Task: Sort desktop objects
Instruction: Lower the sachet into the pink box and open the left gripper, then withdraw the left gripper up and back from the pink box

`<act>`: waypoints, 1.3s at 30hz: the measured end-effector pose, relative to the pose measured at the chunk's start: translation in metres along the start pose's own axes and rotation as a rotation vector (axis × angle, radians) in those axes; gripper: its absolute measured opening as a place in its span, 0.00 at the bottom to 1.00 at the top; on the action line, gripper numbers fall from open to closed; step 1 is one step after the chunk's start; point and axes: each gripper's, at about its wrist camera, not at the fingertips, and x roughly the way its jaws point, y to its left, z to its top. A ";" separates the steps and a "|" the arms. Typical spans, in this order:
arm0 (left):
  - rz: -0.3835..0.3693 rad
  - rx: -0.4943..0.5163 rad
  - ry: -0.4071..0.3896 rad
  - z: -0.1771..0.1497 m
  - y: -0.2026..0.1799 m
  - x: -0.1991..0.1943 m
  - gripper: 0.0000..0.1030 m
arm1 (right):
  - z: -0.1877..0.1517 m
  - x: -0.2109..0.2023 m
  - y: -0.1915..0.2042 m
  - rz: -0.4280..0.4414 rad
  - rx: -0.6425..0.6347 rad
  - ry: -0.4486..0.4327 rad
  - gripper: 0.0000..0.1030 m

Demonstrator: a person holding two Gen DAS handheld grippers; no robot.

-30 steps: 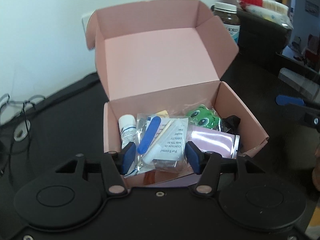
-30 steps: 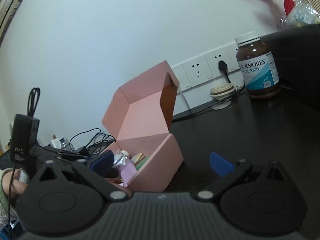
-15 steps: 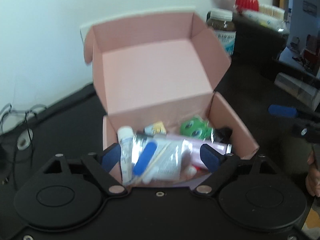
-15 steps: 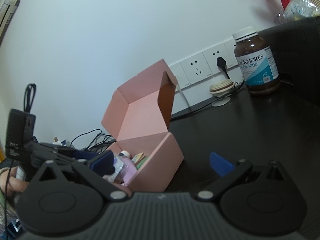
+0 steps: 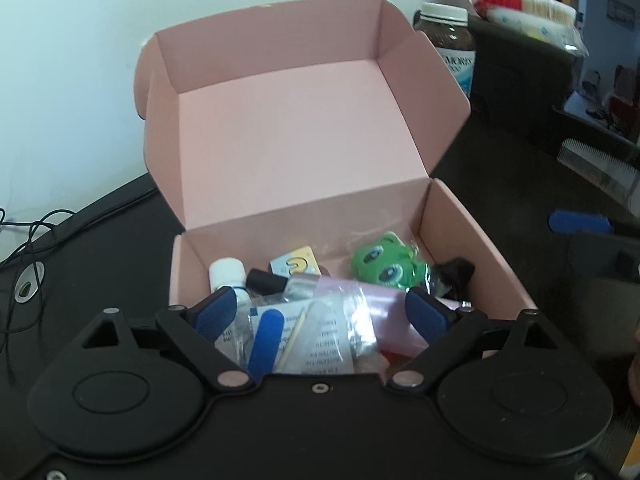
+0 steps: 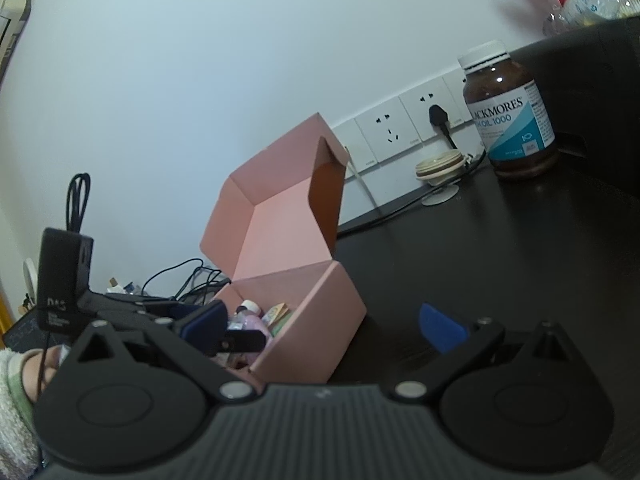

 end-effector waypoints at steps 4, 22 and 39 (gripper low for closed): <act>-0.005 -0.017 -0.038 -0.004 0.005 -0.007 0.91 | 0.000 0.001 -0.001 -0.002 0.003 0.005 0.99; -0.044 -0.059 -0.265 -0.059 0.049 -0.052 0.97 | -0.001 0.004 -0.005 -0.074 0.034 0.003 0.99; -0.069 -0.094 -0.318 -0.081 0.070 -0.055 1.00 | -0.002 0.014 0.002 -0.180 0.010 0.043 0.99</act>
